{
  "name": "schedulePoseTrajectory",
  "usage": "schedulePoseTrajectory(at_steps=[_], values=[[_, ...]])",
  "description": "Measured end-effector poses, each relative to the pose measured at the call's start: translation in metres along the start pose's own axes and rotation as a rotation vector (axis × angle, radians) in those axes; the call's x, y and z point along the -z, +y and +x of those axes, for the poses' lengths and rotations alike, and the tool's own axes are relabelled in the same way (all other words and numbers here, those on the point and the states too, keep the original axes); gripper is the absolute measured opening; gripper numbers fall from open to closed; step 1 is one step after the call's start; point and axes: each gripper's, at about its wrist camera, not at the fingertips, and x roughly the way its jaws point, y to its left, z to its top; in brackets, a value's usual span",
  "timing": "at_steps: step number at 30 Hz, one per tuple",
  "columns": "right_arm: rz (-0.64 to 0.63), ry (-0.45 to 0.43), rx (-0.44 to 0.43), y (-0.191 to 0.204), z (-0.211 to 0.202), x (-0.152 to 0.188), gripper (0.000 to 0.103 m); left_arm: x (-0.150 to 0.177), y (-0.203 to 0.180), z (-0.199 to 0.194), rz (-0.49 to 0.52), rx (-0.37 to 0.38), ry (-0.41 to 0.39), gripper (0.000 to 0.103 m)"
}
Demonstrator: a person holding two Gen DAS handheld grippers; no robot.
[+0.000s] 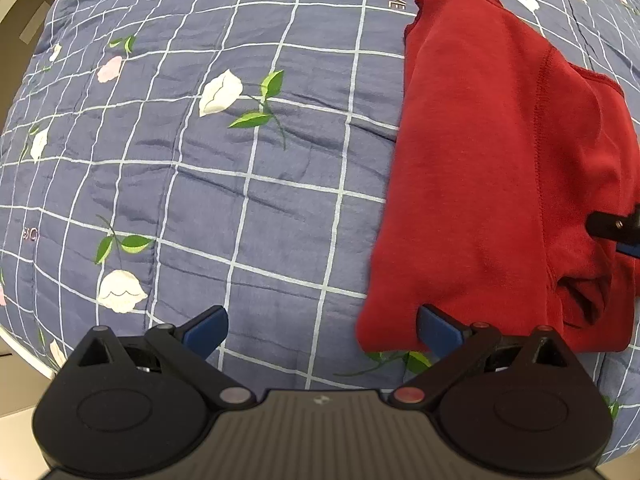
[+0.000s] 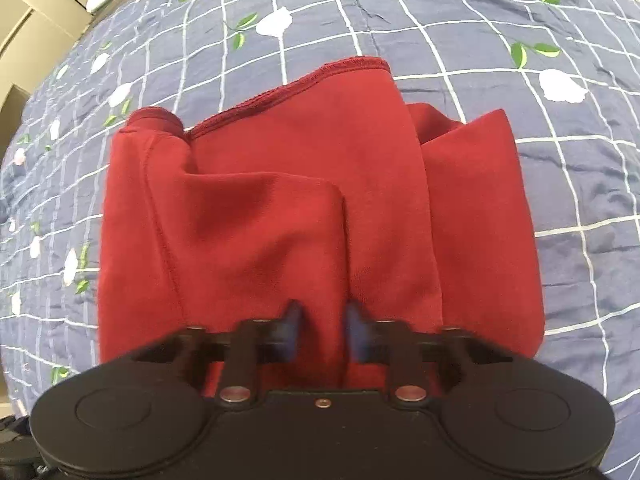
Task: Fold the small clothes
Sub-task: 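Move the right gripper to the opposite side edge of the shirt, then close the right gripper on that side edge and fold it across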
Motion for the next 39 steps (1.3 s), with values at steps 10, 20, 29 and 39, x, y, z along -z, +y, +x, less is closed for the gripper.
schedulePoseTrajectory(at_steps=[10, 20, 29, 39], values=[[-0.093, -0.108, -0.035, -0.027, -0.062, -0.001, 0.004, -0.011, -0.009, -0.038, 0.006, 0.084, -0.109, 0.102], [-0.033, -0.120, 0.039, -0.084, -0.077, -0.008, 0.004, -0.024, -0.052, -0.028, 0.078, 0.047, -0.087, 0.102], [-0.053, -0.033, 0.101, -0.092, -0.048, -0.012, 0.005, -0.019, -0.064, -0.017, 0.069, 0.050, -0.049, 0.102], [-0.014, -0.011, 0.099, -0.098, -0.040, -0.012, 0.018, -0.021, -0.063, -0.014, 0.046, 0.048, -0.036, 0.102]])
